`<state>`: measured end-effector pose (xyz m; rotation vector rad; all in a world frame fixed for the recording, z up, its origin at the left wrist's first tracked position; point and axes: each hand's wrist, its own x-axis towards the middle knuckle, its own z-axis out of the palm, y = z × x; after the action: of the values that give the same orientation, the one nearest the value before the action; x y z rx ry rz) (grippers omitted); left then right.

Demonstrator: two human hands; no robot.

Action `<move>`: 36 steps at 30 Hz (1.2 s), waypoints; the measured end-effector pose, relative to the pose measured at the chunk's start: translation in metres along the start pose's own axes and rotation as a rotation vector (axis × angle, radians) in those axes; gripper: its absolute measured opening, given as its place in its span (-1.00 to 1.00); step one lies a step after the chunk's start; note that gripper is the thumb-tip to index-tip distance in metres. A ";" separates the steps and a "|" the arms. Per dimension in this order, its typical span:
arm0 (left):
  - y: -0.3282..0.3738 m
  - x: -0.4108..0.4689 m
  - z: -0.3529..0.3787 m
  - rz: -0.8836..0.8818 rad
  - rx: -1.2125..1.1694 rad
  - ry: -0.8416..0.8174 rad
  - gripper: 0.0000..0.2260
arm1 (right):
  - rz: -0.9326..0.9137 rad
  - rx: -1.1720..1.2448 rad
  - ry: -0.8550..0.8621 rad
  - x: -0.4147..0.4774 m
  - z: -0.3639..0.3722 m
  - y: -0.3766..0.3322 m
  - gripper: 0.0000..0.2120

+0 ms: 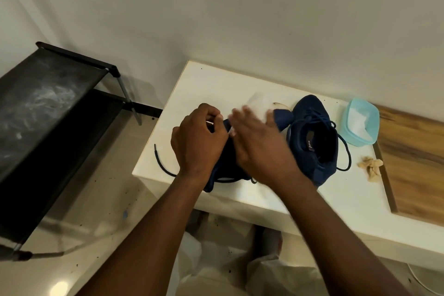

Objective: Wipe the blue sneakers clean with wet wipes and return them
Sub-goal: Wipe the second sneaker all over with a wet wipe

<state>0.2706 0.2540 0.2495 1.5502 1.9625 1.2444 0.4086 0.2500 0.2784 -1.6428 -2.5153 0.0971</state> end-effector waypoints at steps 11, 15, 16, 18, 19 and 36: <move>0.000 0.000 0.001 -0.018 -0.014 0.022 -0.97 | -0.044 -0.014 -0.027 -0.006 0.005 -0.014 -0.40; 0.000 0.001 0.001 -0.024 -0.032 0.018 -0.99 | 0.135 -0.078 0.076 0.003 -0.004 0.022 -0.48; 0.000 0.001 0.001 -0.025 -0.032 0.016 -0.99 | 0.172 -0.084 0.077 0.003 -0.004 0.026 -0.49; -0.001 0.001 0.001 -0.029 -0.030 0.014 -0.99 | 0.109 -0.055 0.041 -0.002 -0.001 0.011 -0.48; -0.001 0.001 0.001 -0.031 -0.030 0.014 -0.98 | 0.039 -0.045 0.007 -0.006 0.003 -0.001 -0.47; 0.003 0.001 0.000 -0.052 -0.040 0.004 -0.99 | 0.180 -0.023 0.097 0.000 -0.004 0.024 -0.51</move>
<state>0.2722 0.2547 0.2519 1.4697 1.9557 1.2592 0.4307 0.2599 0.2795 -1.8327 -2.3035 0.0068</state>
